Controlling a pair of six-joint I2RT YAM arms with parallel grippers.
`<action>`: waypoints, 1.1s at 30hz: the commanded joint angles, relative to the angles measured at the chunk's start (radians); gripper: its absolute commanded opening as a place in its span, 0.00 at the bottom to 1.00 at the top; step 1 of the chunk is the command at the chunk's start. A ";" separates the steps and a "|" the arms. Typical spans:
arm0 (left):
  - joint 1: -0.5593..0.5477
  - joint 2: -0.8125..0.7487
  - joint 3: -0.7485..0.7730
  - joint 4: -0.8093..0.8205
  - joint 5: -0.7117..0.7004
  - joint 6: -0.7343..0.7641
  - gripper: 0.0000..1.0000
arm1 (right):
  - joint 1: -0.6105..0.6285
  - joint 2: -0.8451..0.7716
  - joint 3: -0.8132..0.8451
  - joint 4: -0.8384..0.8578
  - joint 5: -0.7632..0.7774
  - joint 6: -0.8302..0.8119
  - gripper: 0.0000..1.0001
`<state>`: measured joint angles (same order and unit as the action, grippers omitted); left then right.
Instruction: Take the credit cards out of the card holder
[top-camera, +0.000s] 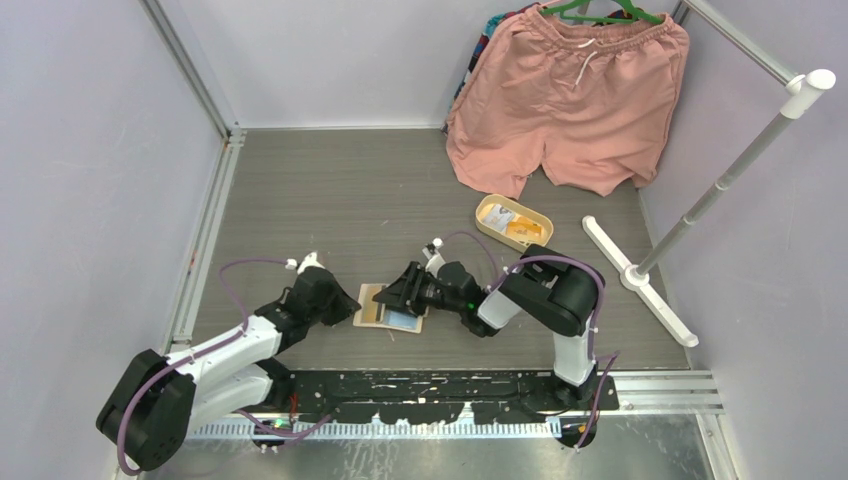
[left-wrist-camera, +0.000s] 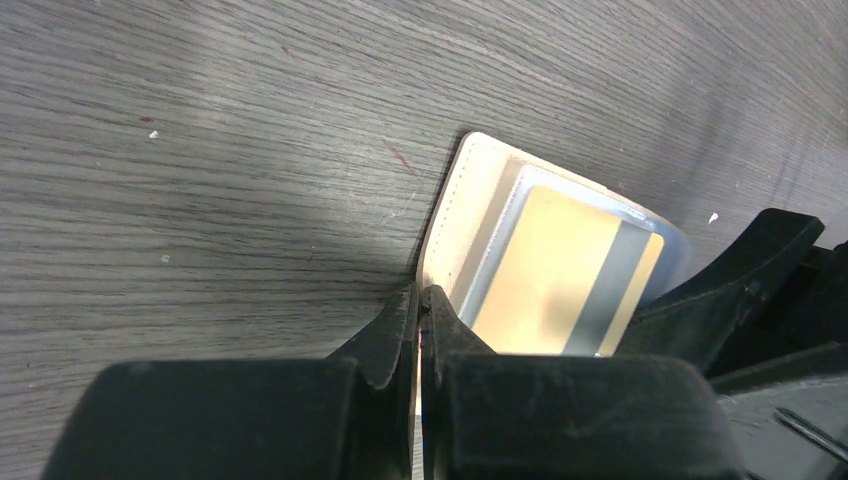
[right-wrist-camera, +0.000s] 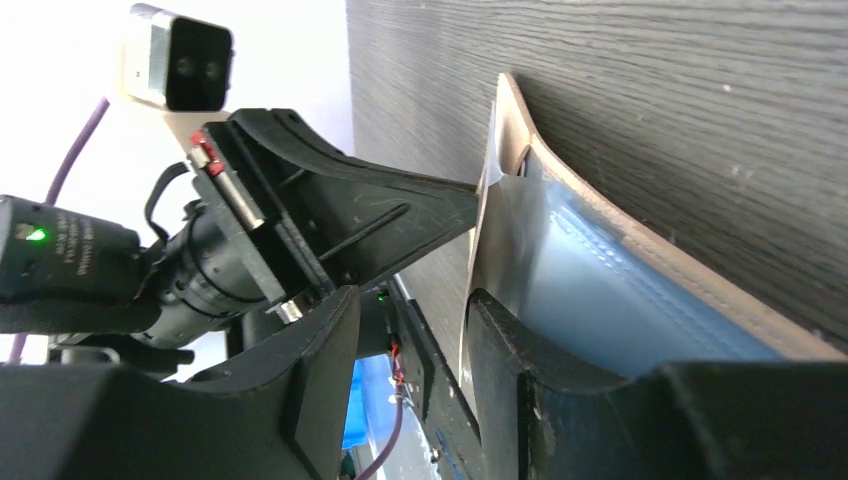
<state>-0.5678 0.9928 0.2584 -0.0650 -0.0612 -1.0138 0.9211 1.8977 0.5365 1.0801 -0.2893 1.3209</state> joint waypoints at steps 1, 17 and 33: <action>-0.005 0.015 -0.024 -0.080 -0.012 0.014 0.00 | 0.009 -0.001 -0.013 0.208 0.005 0.031 0.48; -0.004 0.007 -0.030 -0.090 -0.014 0.012 0.00 | 0.010 0.021 0.046 0.042 -0.026 0.001 0.49; -0.004 0.003 -0.033 -0.090 -0.014 0.012 0.00 | 0.030 0.078 0.124 0.012 -0.039 0.021 0.51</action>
<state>-0.5678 0.9878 0.2558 -0.0666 -0.0643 -1.0142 0.9321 1.9720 0.6102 1.0462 -0.3134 1.3388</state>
